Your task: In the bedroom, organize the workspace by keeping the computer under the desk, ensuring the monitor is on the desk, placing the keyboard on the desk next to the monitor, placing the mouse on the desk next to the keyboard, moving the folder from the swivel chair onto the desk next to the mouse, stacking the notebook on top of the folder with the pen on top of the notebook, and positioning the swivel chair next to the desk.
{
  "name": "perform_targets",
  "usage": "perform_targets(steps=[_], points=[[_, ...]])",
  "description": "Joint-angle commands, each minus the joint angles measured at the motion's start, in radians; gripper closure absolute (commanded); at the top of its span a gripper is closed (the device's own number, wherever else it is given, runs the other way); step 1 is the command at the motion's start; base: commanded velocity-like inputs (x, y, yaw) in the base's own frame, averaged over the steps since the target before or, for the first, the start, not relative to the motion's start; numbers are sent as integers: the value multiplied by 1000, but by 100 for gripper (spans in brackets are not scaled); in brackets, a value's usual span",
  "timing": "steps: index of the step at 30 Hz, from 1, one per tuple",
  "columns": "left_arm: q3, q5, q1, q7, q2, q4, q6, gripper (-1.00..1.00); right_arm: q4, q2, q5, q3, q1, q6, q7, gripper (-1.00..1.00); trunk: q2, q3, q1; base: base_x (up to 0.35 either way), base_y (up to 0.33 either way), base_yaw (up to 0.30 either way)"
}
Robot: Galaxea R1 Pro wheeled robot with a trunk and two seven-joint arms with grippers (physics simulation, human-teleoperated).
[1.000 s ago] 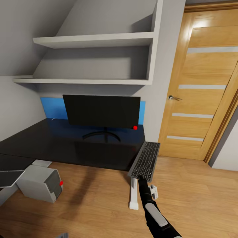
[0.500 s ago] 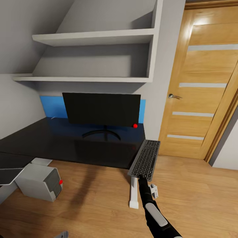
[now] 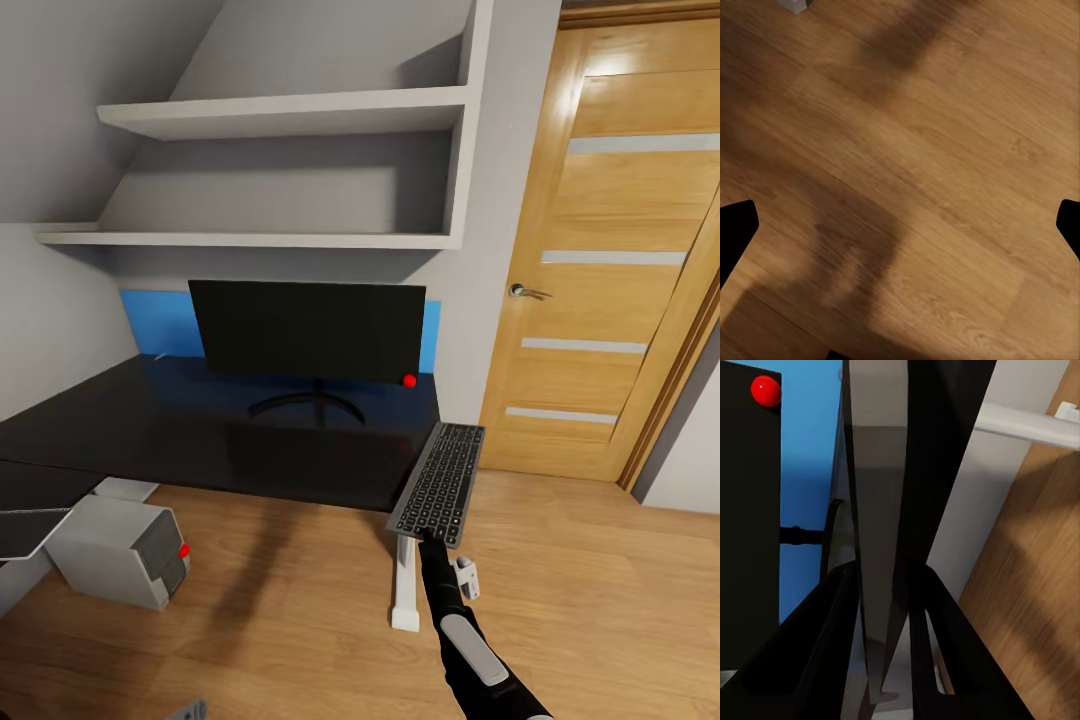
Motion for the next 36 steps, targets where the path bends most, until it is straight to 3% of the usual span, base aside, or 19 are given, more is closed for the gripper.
perform_targets(steps=[1,25,26,36], points=[[-3,6,0,7,1,-2,3,-100,4,-1,-27,5,-1,-3,-30,100,0,-1,0,0,0,0],[-3,4,0,7,0,5,2,-100,4,-8,-27,3,-1,-1,-32,100,0,-1,0,24,19,0],[-3,4,0,7,1,5,2,-100,4,-8,-27,3,-1,-1,-32,-100,0,-1,0,0,0,0],[-3,4,0,7,0,6,2,-100,4,-10,-25,4,-1,-3,-32,-100,0,-1,0,0,0,0]])
